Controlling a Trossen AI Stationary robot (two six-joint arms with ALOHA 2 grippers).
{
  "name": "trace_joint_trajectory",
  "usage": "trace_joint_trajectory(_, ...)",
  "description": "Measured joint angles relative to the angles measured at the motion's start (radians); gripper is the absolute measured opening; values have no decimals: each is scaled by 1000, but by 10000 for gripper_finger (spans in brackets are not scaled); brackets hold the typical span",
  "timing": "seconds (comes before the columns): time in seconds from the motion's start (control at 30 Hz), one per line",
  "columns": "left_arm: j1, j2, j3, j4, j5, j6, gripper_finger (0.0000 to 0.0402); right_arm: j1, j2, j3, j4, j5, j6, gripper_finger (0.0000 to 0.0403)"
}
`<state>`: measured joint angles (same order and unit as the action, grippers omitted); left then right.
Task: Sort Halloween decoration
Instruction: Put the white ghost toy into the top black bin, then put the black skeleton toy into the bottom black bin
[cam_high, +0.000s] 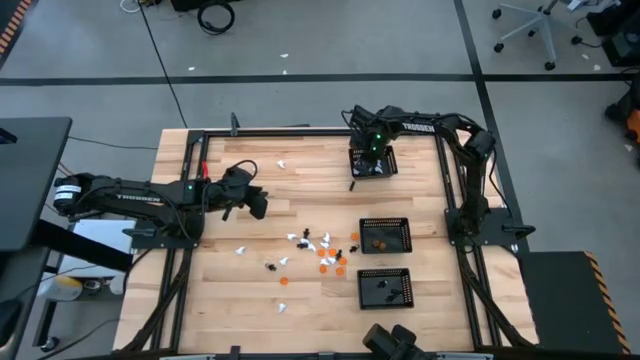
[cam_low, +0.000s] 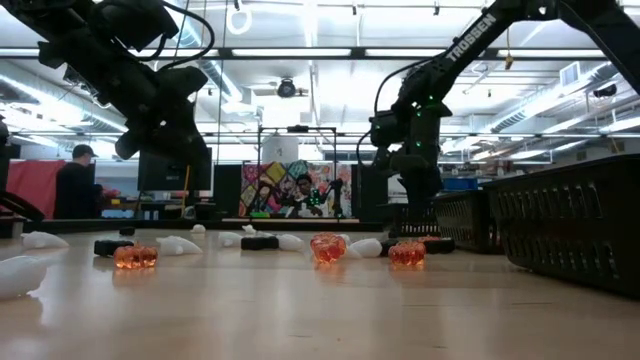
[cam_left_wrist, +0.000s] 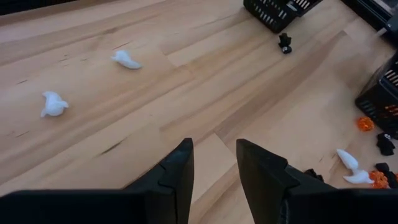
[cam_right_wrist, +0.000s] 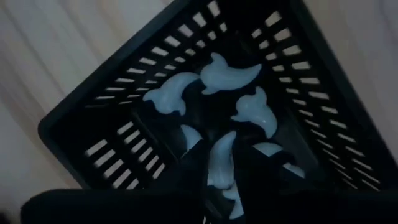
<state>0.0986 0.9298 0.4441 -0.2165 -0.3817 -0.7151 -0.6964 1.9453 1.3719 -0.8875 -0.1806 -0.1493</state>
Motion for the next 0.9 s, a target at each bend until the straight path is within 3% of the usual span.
trace_joint_trajectory(0.2, 0, 0, 0, 4, 0, -30, 130, 0, 0, 37, -76, 9, -10, 126)
trace_joint_trajectory(0.4, 6, 0, 76, 5, 2, -77, 130, 26, -51, 114, -139, 30, -3, 131)
trace_joint_trajectory(0.5, 50, 22, 136, -98, 24, -92, 130, 53, -104, 116, -108, 25, 16, 130)
trace_joint_trajectory(0.7, 174, 94, 222, -373, 169, -36, 130, 156, -224, 117, 32, 3, 60, 130)
trace_joint_trajectory(0.9, 297, 210, 300, -595, 306, 170, 130, 296, -275, 117, 149, 3, 139, 130)
